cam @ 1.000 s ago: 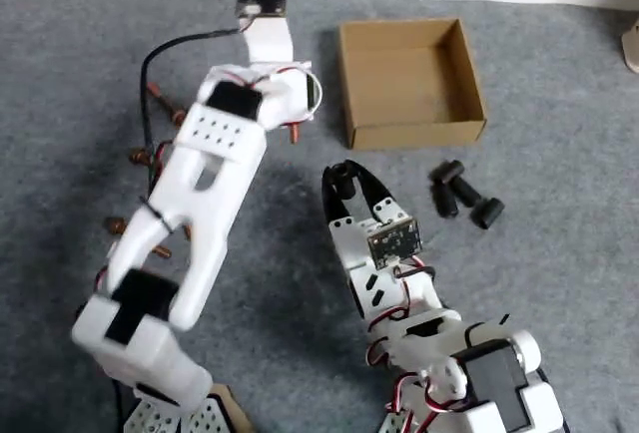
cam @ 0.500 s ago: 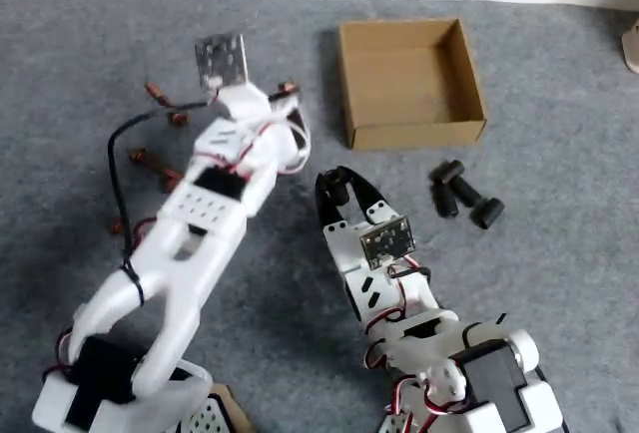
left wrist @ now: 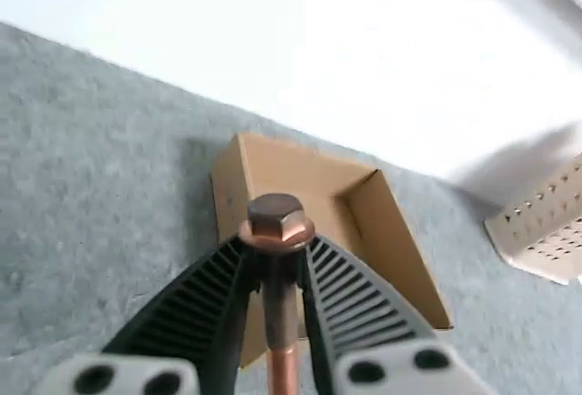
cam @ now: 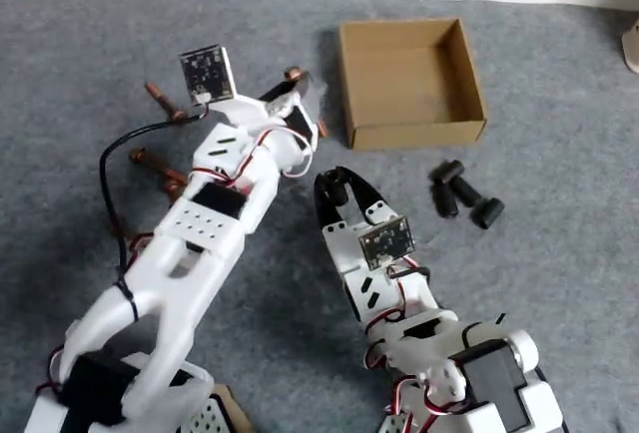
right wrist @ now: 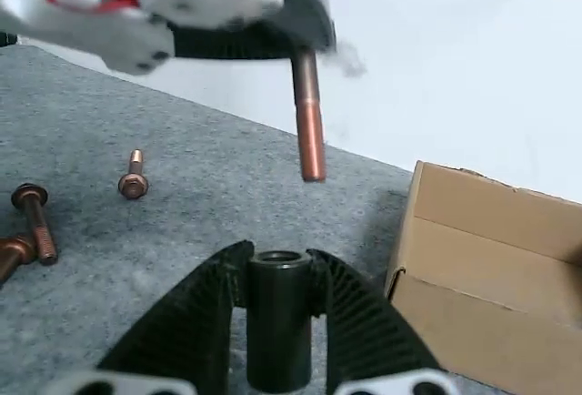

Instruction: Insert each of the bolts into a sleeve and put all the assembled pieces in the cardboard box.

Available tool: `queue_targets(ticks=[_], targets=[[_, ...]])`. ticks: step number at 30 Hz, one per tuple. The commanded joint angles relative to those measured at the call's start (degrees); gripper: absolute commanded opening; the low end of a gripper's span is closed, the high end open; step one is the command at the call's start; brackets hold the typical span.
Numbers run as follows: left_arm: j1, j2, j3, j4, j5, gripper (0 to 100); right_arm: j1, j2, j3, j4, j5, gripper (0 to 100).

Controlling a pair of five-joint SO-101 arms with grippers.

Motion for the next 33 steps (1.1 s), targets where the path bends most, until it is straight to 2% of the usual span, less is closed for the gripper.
queue_targets(ticks=[1, 13, 18, 26, 33], targets=[[1.9, -5.1, -0.7, 4.9, 0.4, 0, -0.4, -2.2, -0.5, 0.1, 0.8, 0.5], [3.3, -8.0, 1.5, 7.8, 0.3, 0, -0.2, -2.2, -0.5, 0.1, 0.8, 0.5], [4.0, -8.0, 0.8, 12.6, 0.3, 0, 0.0, -2.2, -0.5, 0.1, 0.8, 0.5], [4.5, -8.4, 0.8, 12.6, 0.0, 0, 0.0, -2.2, -0.5, 0.3, 0.8, 0.5], [4.5, -18.0, 2.1, 15.5, 0.0, 0, 0.0, -2.2, -0.5, 0.4, 0.8, 0.5]])
